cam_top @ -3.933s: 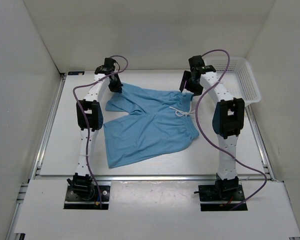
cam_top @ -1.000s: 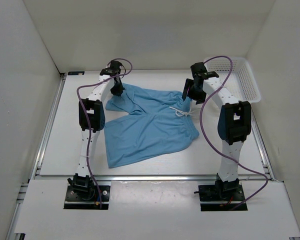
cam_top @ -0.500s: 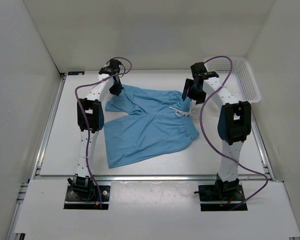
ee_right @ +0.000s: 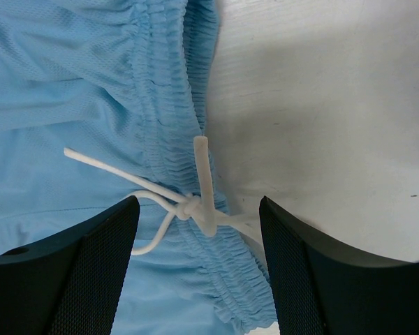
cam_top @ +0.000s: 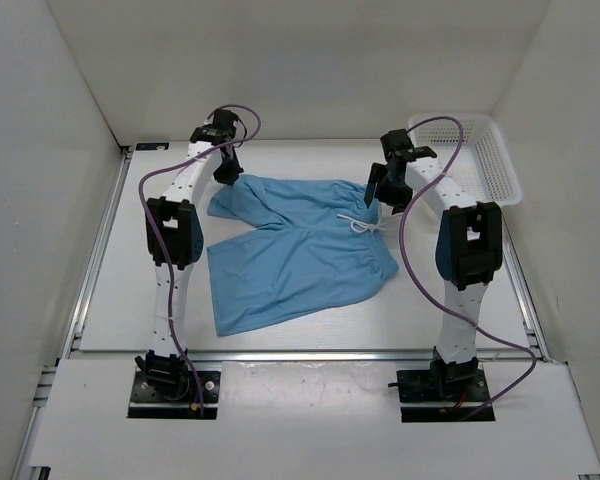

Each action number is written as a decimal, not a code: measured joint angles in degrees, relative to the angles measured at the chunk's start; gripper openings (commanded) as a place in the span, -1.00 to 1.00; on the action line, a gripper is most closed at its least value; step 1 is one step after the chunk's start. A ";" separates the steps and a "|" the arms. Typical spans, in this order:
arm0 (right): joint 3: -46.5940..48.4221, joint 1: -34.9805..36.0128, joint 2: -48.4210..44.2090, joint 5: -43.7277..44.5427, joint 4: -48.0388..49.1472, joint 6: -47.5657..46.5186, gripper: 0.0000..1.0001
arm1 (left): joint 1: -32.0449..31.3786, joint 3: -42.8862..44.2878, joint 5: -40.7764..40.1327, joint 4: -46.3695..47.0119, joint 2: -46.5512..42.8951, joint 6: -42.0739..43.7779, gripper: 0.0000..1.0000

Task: Fold and stack the shorts
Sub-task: Flatten the shorts out

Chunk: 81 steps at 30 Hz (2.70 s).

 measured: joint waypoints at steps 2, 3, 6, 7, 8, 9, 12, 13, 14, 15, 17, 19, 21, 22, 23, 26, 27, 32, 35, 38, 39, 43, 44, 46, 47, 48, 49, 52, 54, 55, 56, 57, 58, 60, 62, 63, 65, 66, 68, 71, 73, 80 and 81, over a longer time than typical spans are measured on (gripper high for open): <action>-0.26 0.00 -0.04 -0.02 -0.07 0.00 0.48 | 0.00 -0.44 0.02 -0.61 0.02 0.13 -0.66; -0.31 0.00 -0.07 -0.02 -0.09 0.00 0.48 | 0.00 -0.44 0.04 -0.74 0.04 0.20 -0.60; -0.44 0.00 -0.33 -0.02 -0.07 0.00 0.48 | 0.00 -0.42 0.44 -0.81 0.24 0.46 -0.33; -0.44 0.00 -0.46 -0.07 -0.07 0.00 0.48 | 0.00 -0.42 0.66 -0.83 0.39 0.55 -0.33; -0.44 0.00 -0.61 -0.15 -0.07 0.00 0.48 | 0.00 -0.28 0.87 -0.87 0.74 0.48 -0.36; -0.44 0.00 -0.76 -0.17 -0.07 0.00 0.48 | 0.00 -0.07 1.07 -0.81 1.16 0.42 -0.45; -0.44 0.00 -0.96 -0.20 -0.04 0.00 0.48 | 0.00 0.00 1.60 -0.85 2.49 0.28 -0.80; -0.44 0.00 -0.96 -0.22 -0.02 0.00 0.48 | 0.02 0.00 1.70 -0.90 2.86 0.44 -0.80; -0.44 0.00 -0.96 -0.22 -0.04 0.00 0.48 | 0.00 0.00 1.84 -0.94 3.08 0.52 -0.80; -0.46 0.00 -0.96 -0.24 -0.04 0.00 0.48 | 0.00 0.00 1.92 -1.09 3.19 0.57 -0.80; -0.46 0.00 -0.96 -0.26 -0.04 0.00 0.48 | 0.02 -0.07 1.97 -1.03 3.19 0.63 -0.80; -0.46 0.00 -0.96 -0.35 -0.04 0.00 0.48 | 0.02 -0.07 1.97 -0.81 3.19 0.61 -0.23; -0.46 0.00 -0.96 -0.39 -0.04 0.00 0.48 | 0.00 -0.11 1.97 -0.87 3.19 1.07 0.34; -0.46 0.00 -0.96 -0.39 -0.04 0.00 0.48 | 0.00 -0.11 1.92 -0.83 3.19 1.36 0.34; -0.46 0.00 -0.96 -0.39 -0.04 0.00 0.48 | 0.00 -0.11 1.99 -0.76 3.19 1.11 0.37; -0.46 0.00 -0.96 -0.39 -0.04 0.00 0.46 | 0.00 0.07 1.97 -0.85 3.39 0.94 0.24; -0.46 0.00 -0.96 -0.42 -0.04 0.00 0.46 | 0.02 0.33 1.99 -0.79 3.61 0.90 0.14; -0.46 0.00 -0.96 -0.42 -0.04 0.00 0.46 | 0.02 1.40 2.19 -0.61 4.94 1.03 -0.80; -0.46 0.00 -0.96 -0.42 -0.04 0.00 0.46 | 0.02 1.40 2.16 -0.63 5.01 1.03 -0.80; -0.46 0.00 -0.96 -0.42 -0.04 0.00 0.46 | 0.02 1.40 2.12 -0.66 4.98 1.09 -0.80; -0.46 0.00 -0.96 -0.42 -0.04 0.00 0.46 | 0.00 1.38 2.03 -0.66 4.90 1.18 -0.80; -0.46 0.00 -0.96 -0.39 -0.04 0.00 0.46 | 0.02 -2.40 1.20 -0.68 1.60 1.25 -0.80; -0.46 0.00 -0.96 -0.37 -0.04 0.00 0.46 | 0.02 -3.91 0.79 -0.87 0.22 1.25 -0.80; -0.46 0.00 -0.98 -0.39 -0.04 0.00 0.46 | 0.02 -7.37 0.26 -0.96 -3.30 1.25 -0.80; -0.55 0.00 -0.98 -0.37 0.02 0.00 0.46 | 0.02 -9.18 0.13 -0.90 -5.11 1.29 -0.80; -0.87 0.00 -1.11 -0.39 0.13 0.00 0.46 | 0.02 -11.26 -0.07 -1.05 -7.23 1.25 -0.80; -1.16 0.00 -1.27 -0.39 0.09 0.00 0.46 | 0.00 -13.00 -0.31 -1.09 -9.05 1.18 -0.80; -2.16 0.00 -1.64 -0.37 0.09 0.00 0.46 | -0.02 -19.06 -1.09 -0.61 -13.86 0.46 -0.80; -2.82 0.00 -1.84 -0.37 0.17 0.00 0.46 | -0.02 -22.88 -1.51 -0.42 -15.69 -0.11 -0.70; -3.15 0.00 -1.95 -0.39 0.09 0.00 0.46 | -0.02 -24.22 -1.70 -0.39 -15.96 -0.33 -0.66; -3.50 0.00 -2.05 -0.39 0.22 0.00 0.46 | -0.02 -25.53 -1.88 -0.37 -15.93 -0.63 -0.49; -3.87 0.00 -2.16 -0.39 0.28 0.00 0.46 | -0.02 -26.34 -1.92 -0.42 -15.72 -0.70 -0.30; -4.13 0.00 -2.27 -0.44 0.20 0.00 0.46 | -0.02 -26.97 -1.95 -0.57 -15.45 -0.81 -0.20; -4.17 0.00 -2.40 -0.63 0.28 0.00 0.46 | -0.02 -27.12 -1.95 -0.63 -14.91 -0.81 -0.03; -4.17 0.00 -2.58 -0.74 0.31 -0.09 0.48 | -0.02 -26.97 -1.86 -0.52 -14.73 -0.85 0.41; -4.15 0.00 -2.60 -0.85 0.33 -0.13 0.48 | -0.02 -26.45 -1.77 -0.70 -14.58 -0.87 0.41; -4.04 0.00 -2.60 -1.01 0.35 -0.37 0.48 | 0.04 -23.80 -1.68 -1.11 -13.77 -1.05 0.41; -3.67 0.00 -2.54 -1.09 0.07 -0.44 0.48 | 0.20 -22.14 -1.66 -1.16 -13.11 -1.01 0.41; -0.39 0.00 -1.20 -1.27 -1.42 -0.66 0.48 | 0.52 -17.86 -1.51 -1.09 -11.37 -0.85 0.41; 10.05 0.00 4.22 -1.25 -2.64 -1.20 0.48 | 1.33 -9.55 -0.35 -1.53 -6.97 -0.42 0.43; 16.44 0.00 8.13 -1.29 -2.67 -1.36 0.48 | 2.14 -3.13 0.70 -2.21 -2.71 -0.07 0.78; 29.66 -0.17 20.09 -2.27 -4.00 -1.46 0.48 | 4.76 2.19 4.48 -3.54 6.64 0.39 1.00; 31.01 -0.22 21.79 -2.36 -4.33 -1.44 0.48 | 5.03 2.19 5.16 -3.76 7.54 0.37 1.00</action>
